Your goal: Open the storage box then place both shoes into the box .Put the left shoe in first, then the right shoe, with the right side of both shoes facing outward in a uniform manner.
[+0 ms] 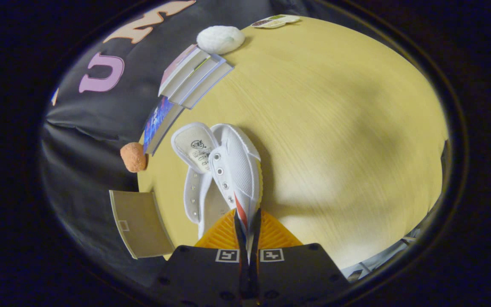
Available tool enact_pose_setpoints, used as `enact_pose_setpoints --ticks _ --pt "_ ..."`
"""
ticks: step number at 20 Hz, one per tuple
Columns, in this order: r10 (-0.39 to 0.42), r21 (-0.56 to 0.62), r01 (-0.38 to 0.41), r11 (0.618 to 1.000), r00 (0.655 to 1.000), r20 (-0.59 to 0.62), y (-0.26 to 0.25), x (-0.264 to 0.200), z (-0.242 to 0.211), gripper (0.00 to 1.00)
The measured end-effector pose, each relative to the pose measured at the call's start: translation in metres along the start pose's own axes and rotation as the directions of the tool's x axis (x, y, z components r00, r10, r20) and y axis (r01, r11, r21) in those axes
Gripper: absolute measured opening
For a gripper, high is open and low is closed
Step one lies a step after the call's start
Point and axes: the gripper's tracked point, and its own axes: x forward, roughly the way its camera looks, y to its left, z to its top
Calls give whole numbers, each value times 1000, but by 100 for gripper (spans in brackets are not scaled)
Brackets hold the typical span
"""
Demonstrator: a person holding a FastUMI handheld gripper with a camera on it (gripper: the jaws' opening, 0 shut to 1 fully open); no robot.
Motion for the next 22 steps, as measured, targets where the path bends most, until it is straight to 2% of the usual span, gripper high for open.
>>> enact_pose_setpoints --ticks 6,12,18,22 --pt "147 -22 -149 989 988 -56 91 -13 -18 3" --pt "288 -94 -301 949 949 -130 211 -23 -50 3" --pt "342 -172 -384 907 911 -229 312 -14 -102 3" --pt "350 -171 -412 895 886 -304 360 3 -144 3"
